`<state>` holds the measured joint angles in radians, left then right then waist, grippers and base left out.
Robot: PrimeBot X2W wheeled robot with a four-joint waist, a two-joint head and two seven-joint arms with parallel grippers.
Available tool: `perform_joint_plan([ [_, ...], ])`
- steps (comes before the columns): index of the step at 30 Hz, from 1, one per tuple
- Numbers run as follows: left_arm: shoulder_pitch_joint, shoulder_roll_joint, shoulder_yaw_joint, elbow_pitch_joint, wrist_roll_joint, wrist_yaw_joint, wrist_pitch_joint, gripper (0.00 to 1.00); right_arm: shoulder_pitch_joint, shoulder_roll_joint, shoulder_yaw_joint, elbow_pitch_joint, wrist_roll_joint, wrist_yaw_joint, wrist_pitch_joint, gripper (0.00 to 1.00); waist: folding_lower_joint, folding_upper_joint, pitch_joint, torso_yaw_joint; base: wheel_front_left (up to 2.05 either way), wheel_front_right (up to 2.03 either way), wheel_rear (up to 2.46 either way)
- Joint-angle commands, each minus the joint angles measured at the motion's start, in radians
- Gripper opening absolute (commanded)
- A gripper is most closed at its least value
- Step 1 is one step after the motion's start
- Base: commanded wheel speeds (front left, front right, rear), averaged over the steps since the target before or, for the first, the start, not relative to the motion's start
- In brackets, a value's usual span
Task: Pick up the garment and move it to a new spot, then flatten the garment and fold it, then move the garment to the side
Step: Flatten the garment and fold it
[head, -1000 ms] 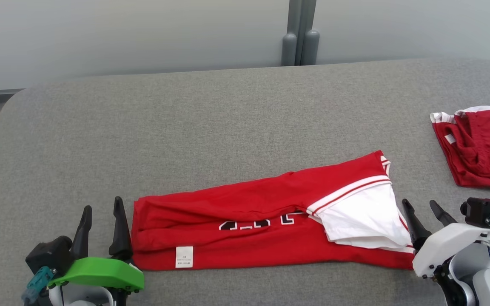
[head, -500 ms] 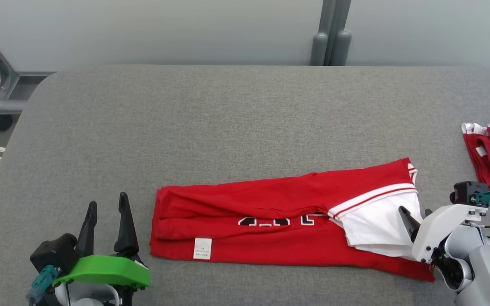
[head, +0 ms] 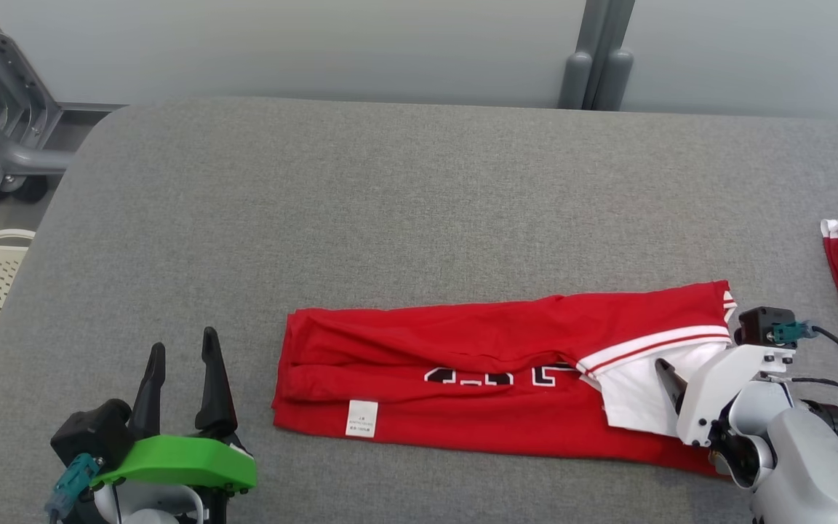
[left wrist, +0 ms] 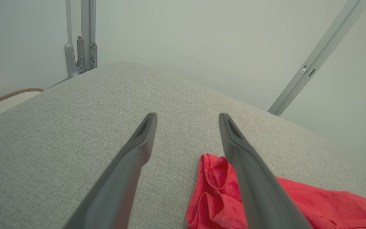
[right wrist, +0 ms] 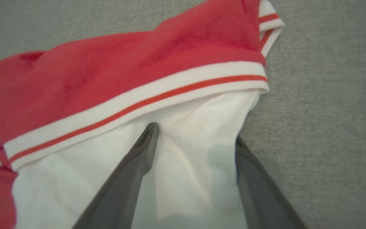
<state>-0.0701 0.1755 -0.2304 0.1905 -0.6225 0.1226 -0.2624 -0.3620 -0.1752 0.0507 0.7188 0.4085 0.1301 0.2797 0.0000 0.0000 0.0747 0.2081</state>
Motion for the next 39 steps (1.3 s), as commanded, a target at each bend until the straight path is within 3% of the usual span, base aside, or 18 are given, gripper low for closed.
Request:
perform_joint_plan([
  [1,-0.01,-0.002,0.004,0.0,0.009,-0.006,-0.003,1.0,0.003,0.014,0.027,0.027,-0.012,0.002,0.003,1.0,0.0,0.0,0.001,0.0,0.0,0.0,0.0],
  [2,-0.01,-0.003,0.005,0.0,0.011,-0.007,-0.003,1.0,0.001,0.014,0.04,0.037,-0.021,0.002,0.0,1.0,0.0,0.0,0.001,0.0,0.0,0.0,0.0],
  [4,-0.012,-0.006,0.007,0.0,0.014,-0.007,-0.003,1.0,-0.007,0.012,0.055,0.063,-0.041,0.002,-0.006,0.48,0.0,0.0,0.001,0.0,0.0,0.0,0.0],
  [6,-0.012,-0.008,0.01,0.001,0.015,-0.009,-0.003,1.0,-0.013,0.007,0.055,0.086,-0.06,0.002,-0.021,0.28,0.0,0.0,0.002,-0.002,0.0,0.0,0.0],
  [7,-0.012,-0.008,0.011,0.001,0.017,-0.008,-0.003,1.0,-0.019,0.003,0.053,0.097,-0.067,0.001,-0.029,0.06,0.0,0.0,0.002,-0.004,0.0,0.0,0.0],
  [8,-0.012,-0.009,0.013,0.001,0.018,-0.008,-0.003,1.0,-0.025,0.001,0.049,0.107,-0.072,0.0,-0.036,0.0,0.0,0.0,0.002,-0.006,0.0,0.0,0.0],
  [20,0.007,-0.018,0.035,-0.007,0.03,-0.008,-0.003,1.0,-0.08,-0.069,0.002,0.066,-0.033,0.0,-0.117,0.0,0.0,0.0,-0.002,-0.087,0.0,0.0,0.0],
  [30,0.013,-0.024,0.046,-0.014,0.042,-0.012,-0.003,1.0,-0.051,-0.17,-0.09,-0.126,0.029,0.0,-0.064,0.0,0.0,0.0,-0.007,-0.169,0.0,0.0,0.0],
  [39,0.01,-0.028,0.046,-0.007,0.047,-0.018,-0.003,1.0,0.027,-0.066,-0.099,-0.353,0.175,0.001,0.087,0.0,0.0,0.0,-0.011,-0.194,0.0,0.0,0.0],
])
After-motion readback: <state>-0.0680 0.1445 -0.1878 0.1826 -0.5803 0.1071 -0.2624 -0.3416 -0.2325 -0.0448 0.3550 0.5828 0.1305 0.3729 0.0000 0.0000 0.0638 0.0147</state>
